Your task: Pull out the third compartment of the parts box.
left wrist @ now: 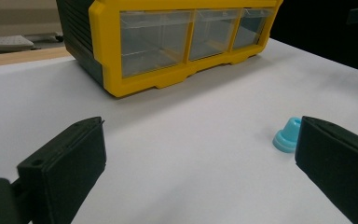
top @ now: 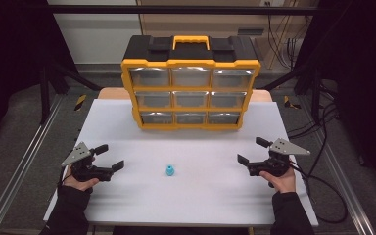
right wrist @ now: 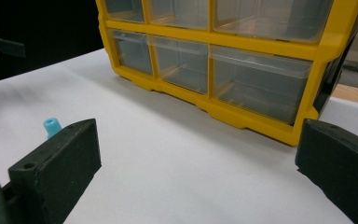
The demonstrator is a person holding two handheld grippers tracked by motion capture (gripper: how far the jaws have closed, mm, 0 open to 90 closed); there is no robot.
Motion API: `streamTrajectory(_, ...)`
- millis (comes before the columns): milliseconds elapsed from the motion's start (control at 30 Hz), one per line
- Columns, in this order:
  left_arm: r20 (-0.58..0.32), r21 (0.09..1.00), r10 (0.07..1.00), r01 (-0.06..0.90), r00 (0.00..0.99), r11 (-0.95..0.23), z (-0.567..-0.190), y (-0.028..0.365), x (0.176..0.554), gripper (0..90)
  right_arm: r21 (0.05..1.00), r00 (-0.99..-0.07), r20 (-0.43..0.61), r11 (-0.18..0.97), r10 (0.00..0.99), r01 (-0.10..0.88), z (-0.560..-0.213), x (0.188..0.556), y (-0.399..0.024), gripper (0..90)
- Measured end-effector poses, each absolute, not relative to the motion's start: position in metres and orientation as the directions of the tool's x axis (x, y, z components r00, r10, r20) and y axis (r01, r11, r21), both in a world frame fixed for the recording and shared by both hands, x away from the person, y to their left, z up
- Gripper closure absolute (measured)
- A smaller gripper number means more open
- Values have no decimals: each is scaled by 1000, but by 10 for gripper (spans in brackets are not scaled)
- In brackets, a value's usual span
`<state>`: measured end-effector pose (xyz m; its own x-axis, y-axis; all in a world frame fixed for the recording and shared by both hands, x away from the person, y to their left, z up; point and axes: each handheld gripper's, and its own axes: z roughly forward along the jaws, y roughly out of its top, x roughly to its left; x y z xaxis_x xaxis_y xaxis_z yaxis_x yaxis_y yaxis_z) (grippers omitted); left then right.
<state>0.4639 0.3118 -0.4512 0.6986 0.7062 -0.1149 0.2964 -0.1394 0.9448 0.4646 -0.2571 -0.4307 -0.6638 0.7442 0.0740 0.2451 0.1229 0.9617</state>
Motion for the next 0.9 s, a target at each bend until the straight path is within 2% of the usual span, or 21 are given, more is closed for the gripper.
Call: streamTrajectory(900,-110,943,709,299,697,-148,-453,310,465,15,956,-663,-63,236,746,176,-398,468,-241,3)
